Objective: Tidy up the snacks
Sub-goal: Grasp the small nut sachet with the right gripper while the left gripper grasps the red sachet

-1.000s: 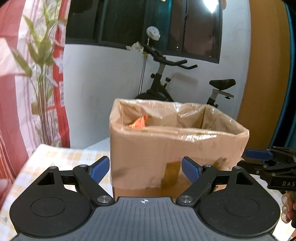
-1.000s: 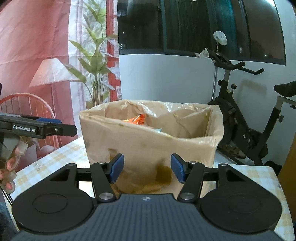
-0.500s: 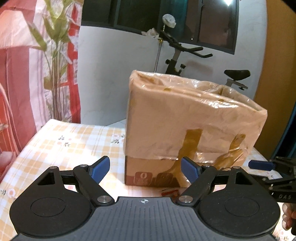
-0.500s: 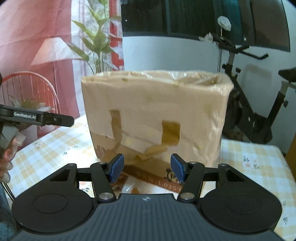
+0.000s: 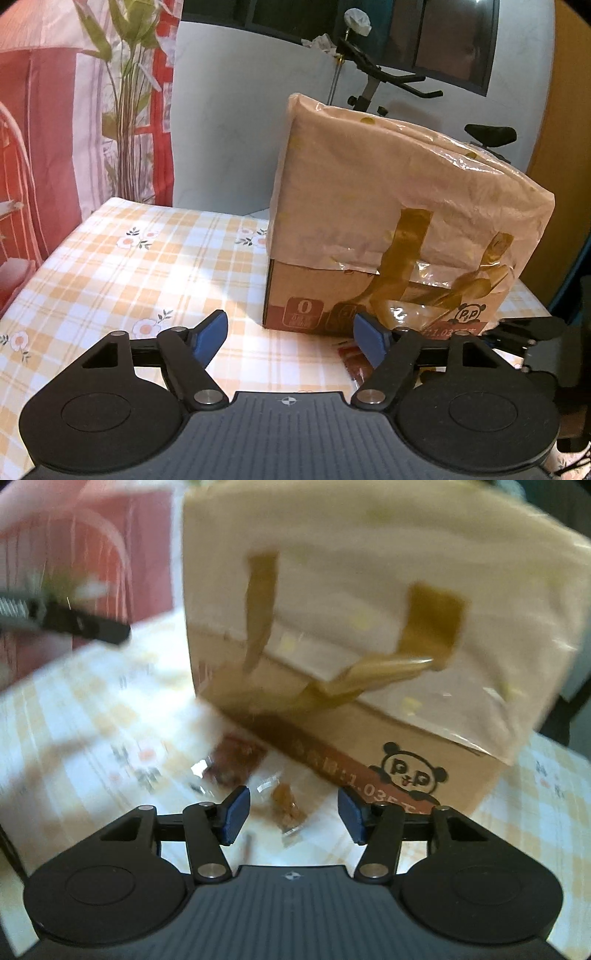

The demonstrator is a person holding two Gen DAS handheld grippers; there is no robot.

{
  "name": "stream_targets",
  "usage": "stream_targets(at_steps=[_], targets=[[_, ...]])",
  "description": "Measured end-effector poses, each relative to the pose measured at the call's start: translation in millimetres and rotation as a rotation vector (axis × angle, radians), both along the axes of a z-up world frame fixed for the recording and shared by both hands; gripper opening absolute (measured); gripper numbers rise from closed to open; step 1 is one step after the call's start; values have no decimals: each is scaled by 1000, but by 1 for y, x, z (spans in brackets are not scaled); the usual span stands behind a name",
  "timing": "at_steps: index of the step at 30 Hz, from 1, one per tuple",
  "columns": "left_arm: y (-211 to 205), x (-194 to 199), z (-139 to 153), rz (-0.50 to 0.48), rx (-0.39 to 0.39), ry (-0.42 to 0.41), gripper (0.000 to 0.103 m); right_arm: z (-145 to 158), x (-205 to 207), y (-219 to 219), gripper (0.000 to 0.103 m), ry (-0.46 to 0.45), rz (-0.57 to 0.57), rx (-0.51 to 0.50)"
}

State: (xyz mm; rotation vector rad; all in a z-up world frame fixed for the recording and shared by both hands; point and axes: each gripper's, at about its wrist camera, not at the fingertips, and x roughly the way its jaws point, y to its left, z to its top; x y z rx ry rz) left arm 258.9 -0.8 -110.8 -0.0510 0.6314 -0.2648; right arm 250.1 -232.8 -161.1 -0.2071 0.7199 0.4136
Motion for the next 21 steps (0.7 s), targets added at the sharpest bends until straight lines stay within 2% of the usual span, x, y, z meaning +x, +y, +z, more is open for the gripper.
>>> stream_targets(at_steps=[4,9,15,21], targets=[[2,-1,-3,3,-6,8,76,-9,13,1,49,34,37,-15],[-4,1,-11,4,-9,42,74,-17,17,-3,22,89,48,46],[-18,5,-25,-58,-14,104,74,-19,-1,-16,20,63,-11,131],[-41,11,-43,-101,27,147,73,-24,-24,-42,20,13,-180,217]])
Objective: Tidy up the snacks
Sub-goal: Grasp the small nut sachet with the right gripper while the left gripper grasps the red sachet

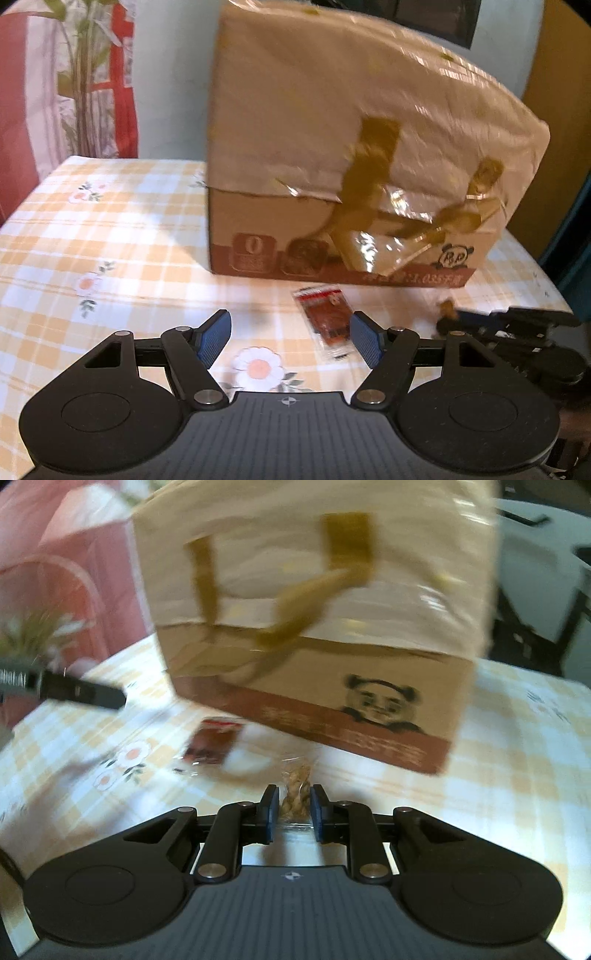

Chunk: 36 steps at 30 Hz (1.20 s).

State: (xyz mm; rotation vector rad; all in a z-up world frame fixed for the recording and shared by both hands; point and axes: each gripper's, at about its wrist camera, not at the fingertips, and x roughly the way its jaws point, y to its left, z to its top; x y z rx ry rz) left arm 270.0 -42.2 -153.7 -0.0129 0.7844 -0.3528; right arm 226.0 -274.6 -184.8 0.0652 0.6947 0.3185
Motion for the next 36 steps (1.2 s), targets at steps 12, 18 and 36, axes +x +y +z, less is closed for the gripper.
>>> stream_targets(at_steps=[12,18,36], targets=[[-45,31,-35,35,23,64,74,4,-9,-2,20,-78,-7,7],[-57,28,-42,62,97,28,71,4,-8,-9,20,-77,-34,49],[-28,-27,-31,76,65,4,40,2,-13,-20,20,-82,-53,93]])
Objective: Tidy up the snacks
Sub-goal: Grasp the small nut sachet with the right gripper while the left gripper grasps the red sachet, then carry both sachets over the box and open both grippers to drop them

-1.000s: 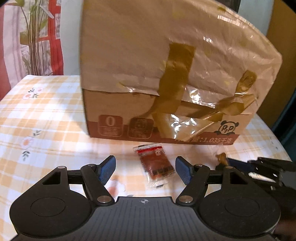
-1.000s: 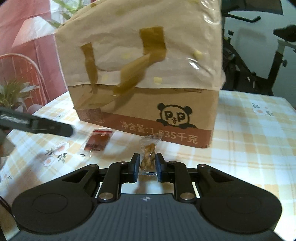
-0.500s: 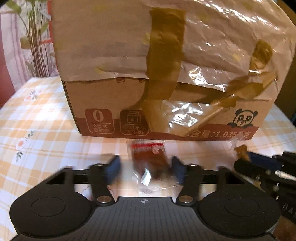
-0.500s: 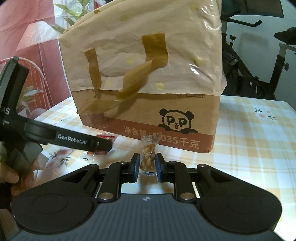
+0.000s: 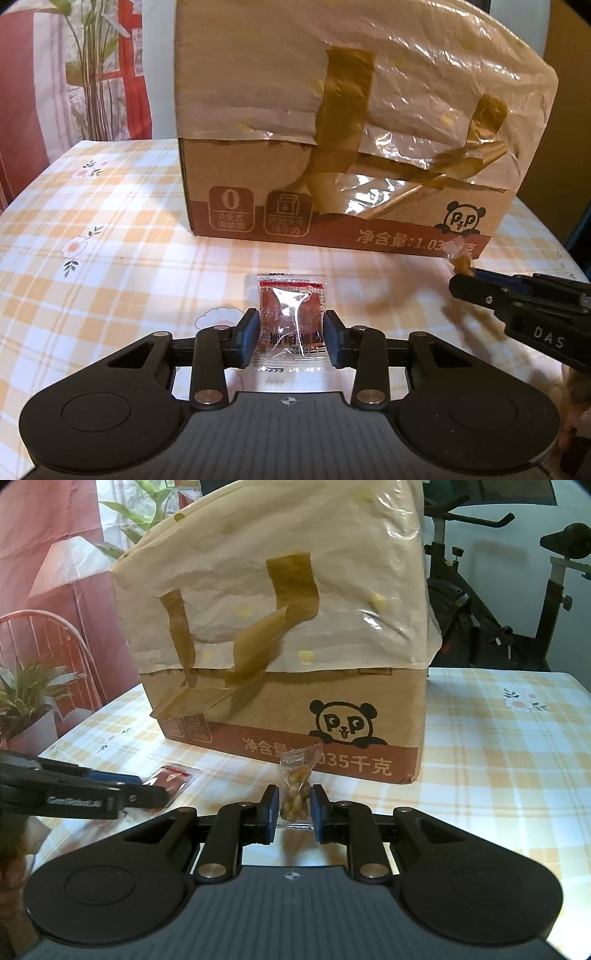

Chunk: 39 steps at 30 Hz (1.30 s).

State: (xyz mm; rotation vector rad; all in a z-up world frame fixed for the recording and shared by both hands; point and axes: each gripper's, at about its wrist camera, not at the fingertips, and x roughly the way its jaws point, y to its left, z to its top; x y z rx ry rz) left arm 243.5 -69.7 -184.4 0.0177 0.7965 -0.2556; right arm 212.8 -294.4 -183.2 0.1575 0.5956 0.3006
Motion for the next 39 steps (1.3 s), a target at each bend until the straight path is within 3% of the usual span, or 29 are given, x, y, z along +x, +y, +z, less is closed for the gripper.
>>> stream_targets(at_steps=[12,15,19,22,26,33,39], targets=[[6,-8,18,-10,-31,-61,40,4,-6,1,20,-28,2,-6],[13,-12,31,3,-53,-81,40,10,-18,2,20,-74,-8,-11],[25,-15,59,9,-93,-137,40,19,-27,-1,20,-59,-18,-5],[29,-17,85,-5,-107,-202,40,36,-34,-7,20,-87,-26,6],[26,-17,117,-39,-118,-286,40,66,-34,-17,20,-120,-41,96],[22,-3,164,-78,-136,-405,40,120,-19,-10,20,-201,30,75],[16,37,190,-49,-130,-454,40,166,12,-4,20,-254,65,50]])
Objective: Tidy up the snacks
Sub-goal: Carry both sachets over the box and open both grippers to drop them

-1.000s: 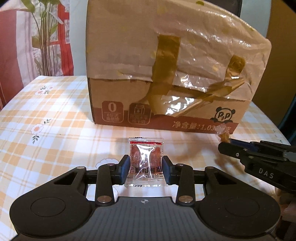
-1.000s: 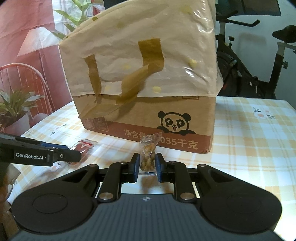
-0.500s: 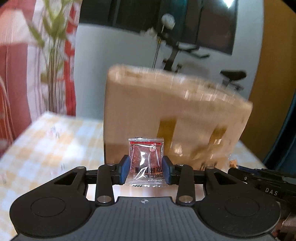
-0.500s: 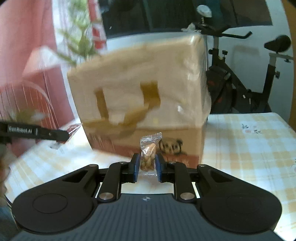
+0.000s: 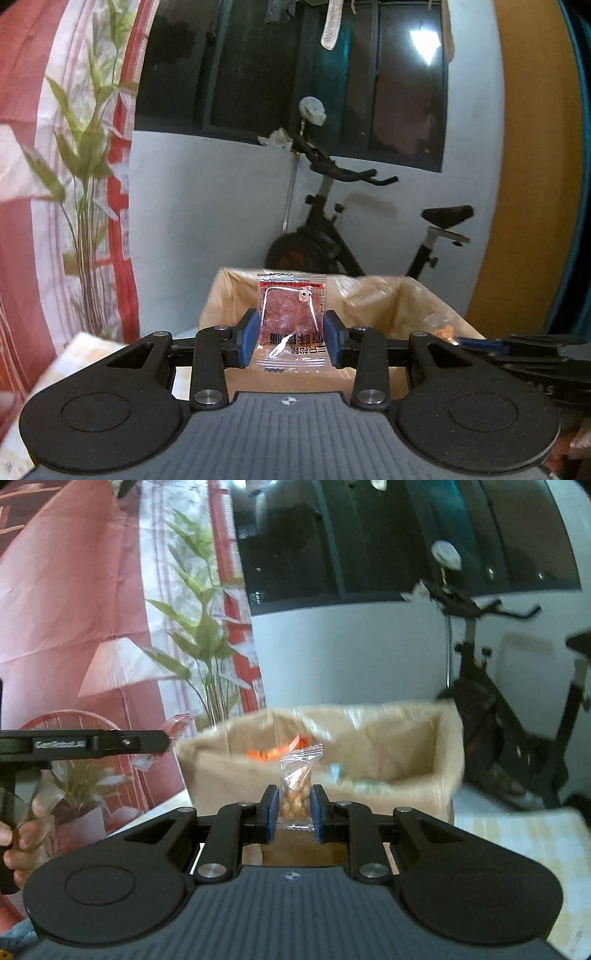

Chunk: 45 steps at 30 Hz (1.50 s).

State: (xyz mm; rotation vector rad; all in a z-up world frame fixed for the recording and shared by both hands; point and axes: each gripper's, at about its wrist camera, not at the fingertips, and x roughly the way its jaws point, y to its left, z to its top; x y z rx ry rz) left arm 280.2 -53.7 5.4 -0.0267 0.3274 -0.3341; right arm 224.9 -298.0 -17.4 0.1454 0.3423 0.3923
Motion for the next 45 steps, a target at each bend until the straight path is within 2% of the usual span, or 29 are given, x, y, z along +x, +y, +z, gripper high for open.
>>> stream_targets(at_steps=[5,8,13,17,19,21,24,31,33,35,38,45], targets=[[-10,48,-1,23,16,64,40,17,43,8,20,32,-51,-6],[-15,65,-6,7,19,107,40,19,70,20,20,74,-74,-76],[-16,85,-23,7,53,180,40,9,99,22,20,168,-139,-103],[-15,87,-30,29,74,207,42,2,111,17,20,231,-193,-114],[-15,84,-29,20,78,207,46,-1,112,16,21,246,-211,-135],[-15,83,-26,7,82,206,59,-2,112,15,21,255,-217,-151],[-13,82,-22,15,83,195,71,-3,110,14,22,261,-227,-161],[-11,76,-14,8,74,183,79,3,103,11,44,251,-249,-165],[-11,72,-11,14,85,167,85,3,100,10,54,254,-254,-161],[-10,68,-8,16,90,150,87,5,98,9,68,255,-264,-154],[-9,63,-4,16,94,143,90,8,94,8,84,254,-270,-141],[-6,47,4,37,120,121,95,15,83,12,94,262,-273,-134]])
